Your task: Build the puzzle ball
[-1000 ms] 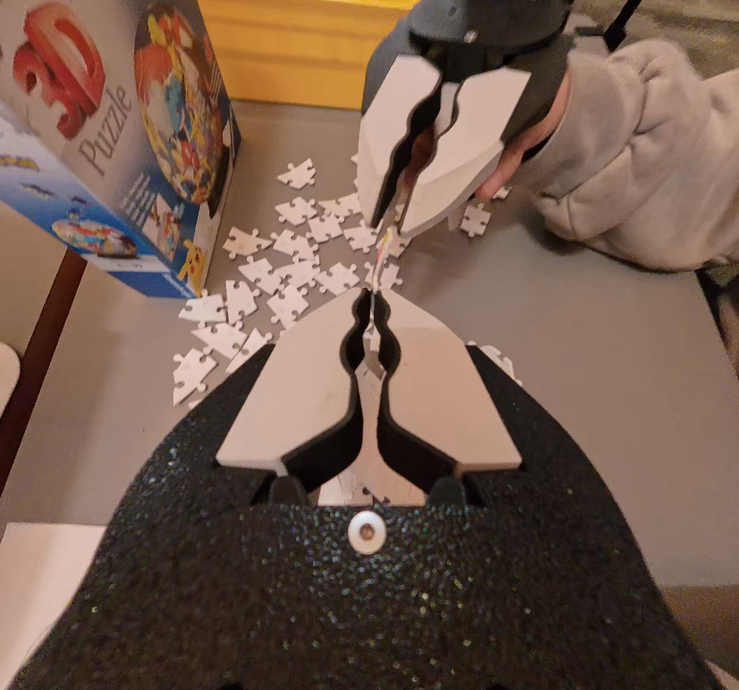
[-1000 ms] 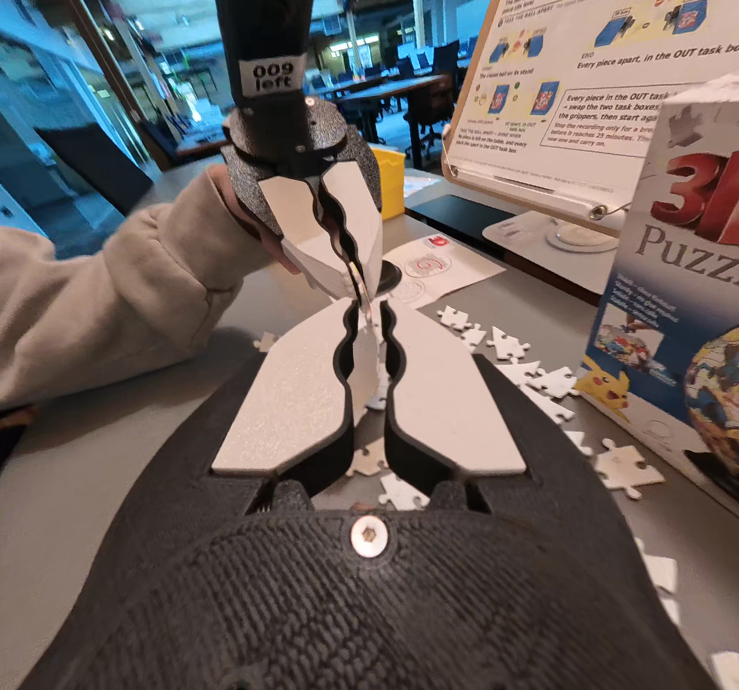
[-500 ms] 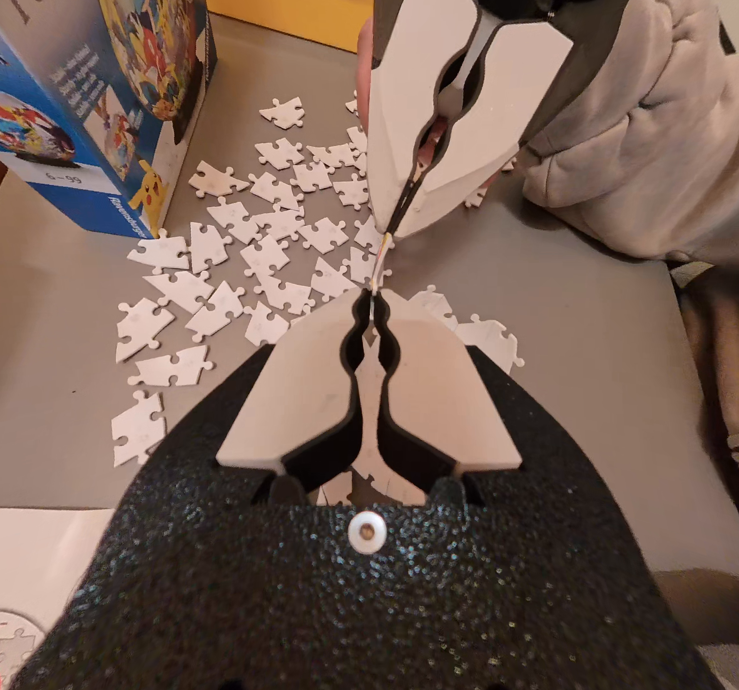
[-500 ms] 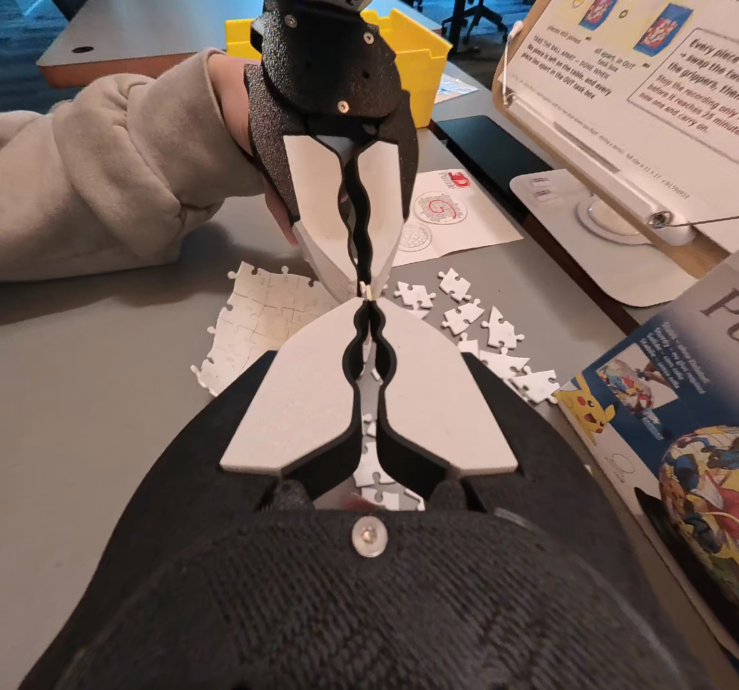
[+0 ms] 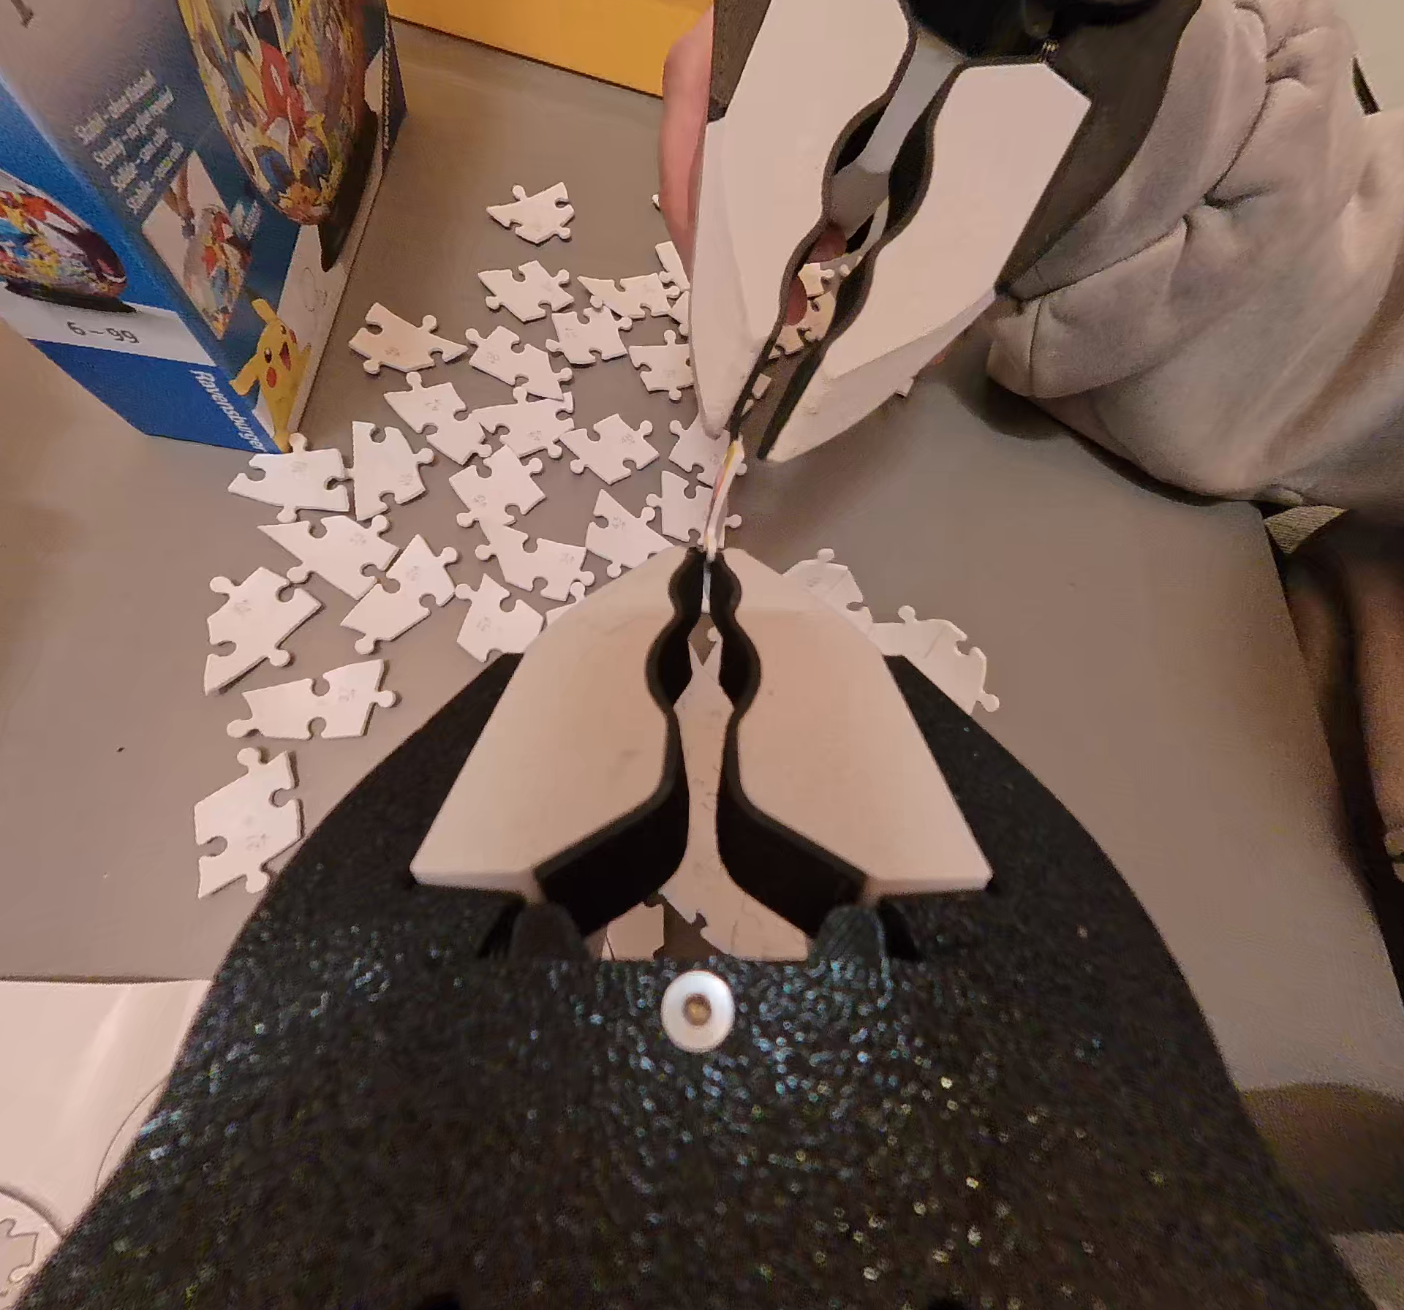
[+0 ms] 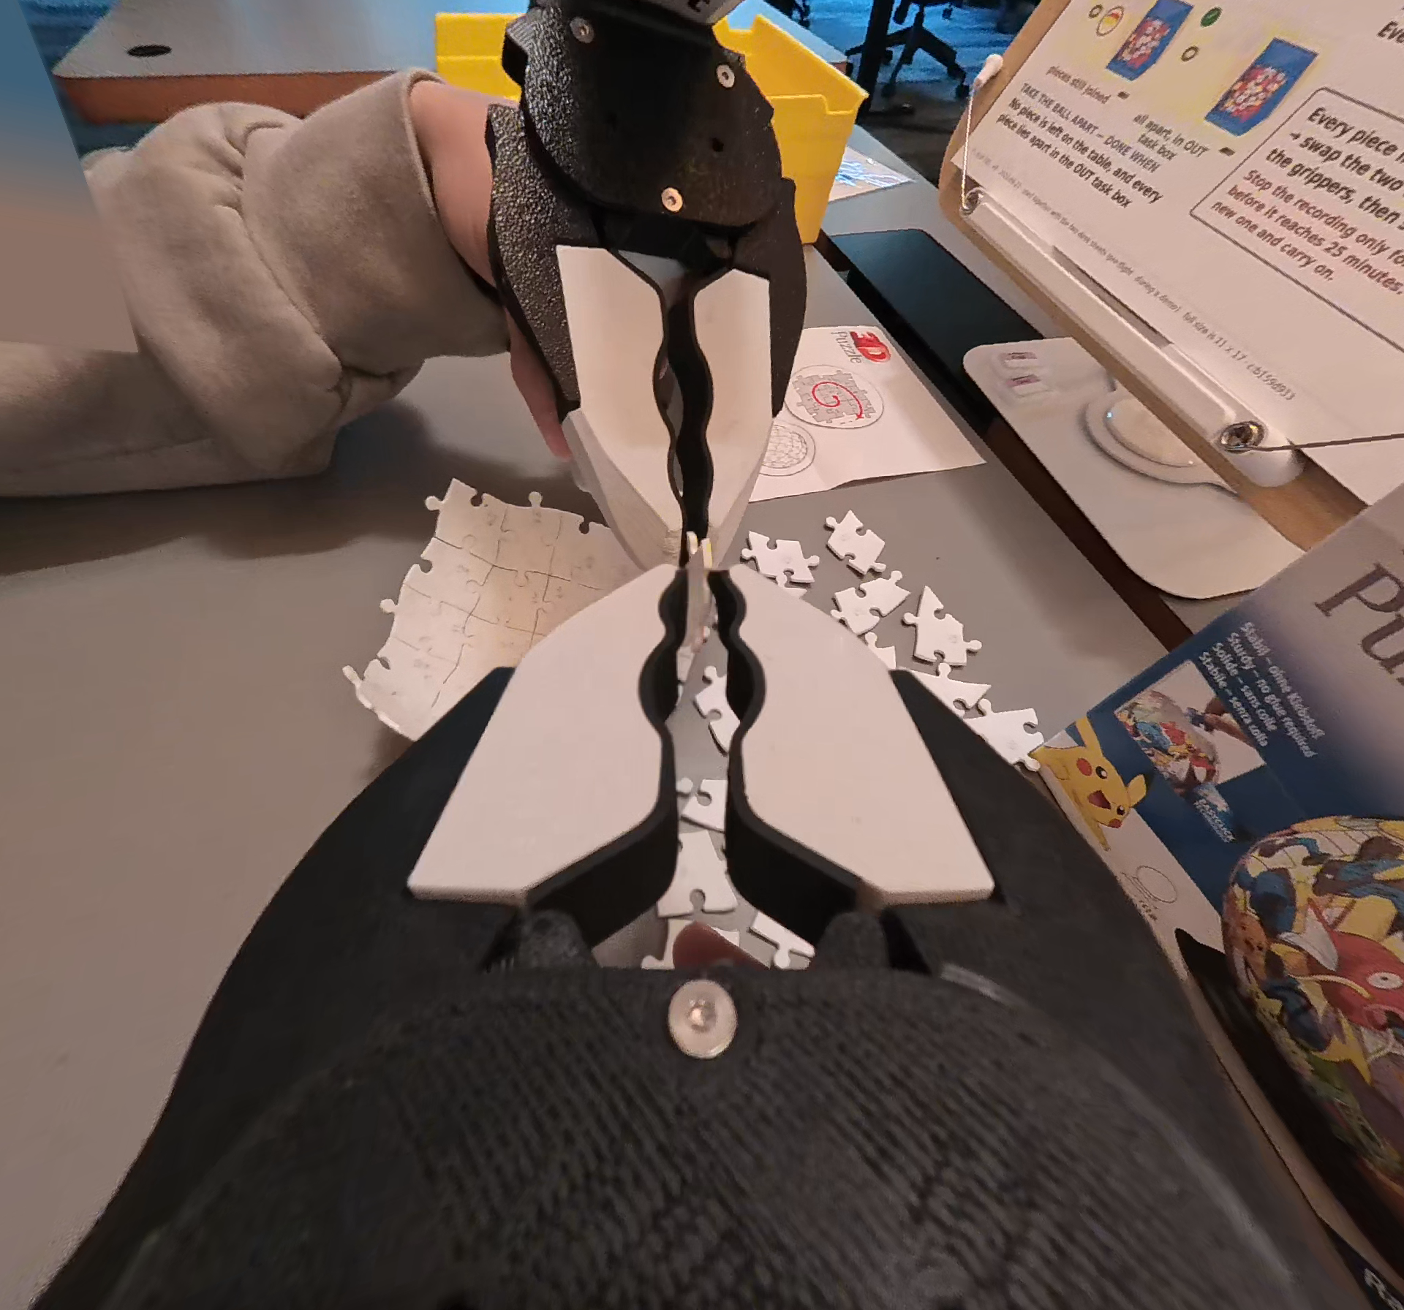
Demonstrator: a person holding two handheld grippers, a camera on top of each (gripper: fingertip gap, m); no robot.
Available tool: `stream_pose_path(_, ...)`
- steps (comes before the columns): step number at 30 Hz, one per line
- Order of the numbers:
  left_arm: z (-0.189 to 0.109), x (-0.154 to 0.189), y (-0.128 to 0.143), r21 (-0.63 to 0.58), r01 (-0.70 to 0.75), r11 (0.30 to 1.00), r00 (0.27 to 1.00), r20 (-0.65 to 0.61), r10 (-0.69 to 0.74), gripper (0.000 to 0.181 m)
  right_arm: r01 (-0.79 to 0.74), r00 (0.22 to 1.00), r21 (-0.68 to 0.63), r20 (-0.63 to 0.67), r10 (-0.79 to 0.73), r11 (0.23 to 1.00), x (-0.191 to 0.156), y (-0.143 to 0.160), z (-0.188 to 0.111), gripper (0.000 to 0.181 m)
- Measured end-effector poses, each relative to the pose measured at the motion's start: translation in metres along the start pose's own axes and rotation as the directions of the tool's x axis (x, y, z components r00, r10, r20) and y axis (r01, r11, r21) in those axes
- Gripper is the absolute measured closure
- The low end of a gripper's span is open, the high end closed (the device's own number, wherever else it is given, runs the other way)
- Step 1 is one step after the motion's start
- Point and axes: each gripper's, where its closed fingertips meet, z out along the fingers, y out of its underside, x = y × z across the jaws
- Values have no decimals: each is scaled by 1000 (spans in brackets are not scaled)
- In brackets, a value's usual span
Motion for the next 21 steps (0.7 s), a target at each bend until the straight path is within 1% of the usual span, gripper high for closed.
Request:
stream_pose_path(1, 0, 1, -1, 3, -2, 1000, 1000, -1, 2, 179, -4, 1000, 8, 0, 4, 1000, 0, -1, 0, 174)
stream_pose_path(4, 0, 1, -1, 7, -5, 1000, 1000, 0, 5, 179, -13, 1000, -1, -8, 13, 1000, 2, 1, -1, 172)
stream_pose_path(6, -1, 1, -3, 22, -4, 1000, 1000, -5, 4, 179, -11, 999, -26, -41, 10, 1000, 8, 5, -1, 166)
stream_pose_path(7, -1, 1, -4, 25, -3, 1000, 1000, -3, 3, 179, -14, 1000, -21, -3, 14, 1000, 2, 4, -1, 178)
stream_pose_path(8, -1, 2, -3, 19, -9, 1000, 1000, -8, 10, 179, -28, 999, -9, 16, 28, 1000, -1, 2, 1, 179)
stream_pose_path(11, -2, -1, -2, 17, -22, 1000, 1000, 15, 21, 179, -34, 999, -19, 1, 34, 999, 2, 2, 2, 179)
stream_pose_path(14, -7, -1, -6, 51, -32, 998, 999, 26, 31, 178, -72, 997, -20, 6, 73, 997, 3, 1, 0, 179)
stream_pose_path(15, -11, -4, -6, 51, -36, 998, 998, 54, 34, 171, -94, 995, -32, 9, 94, 995, 4, 3, -2, 179)
stream_pose_path(16, -15, -8, -4, 36, -37, 999, 995, 95, 33, 159, -130, 991, -47, 14, 131, 990, 5, 6, -4, 179)
stream_pose_path(17, -19, -14, 3, 0, -34, 999, 990, 135, 34, 150, -185, 982, -68, 26, 187, 980, 4, 10, -5, 179)
stream_pose_path(19, -23, -25, 21, -106, -27, 994, 977, 207, 48, 143, -290, 952, -116, 64, 298, 950, 0, 18, -5, 179)
stream_pose_path(21, -21, -40, 36, -184, -21, 983, 957, 281, 73, 136, -341, 927, -165, 103, 360, 926, -10, 25, 0, 179)
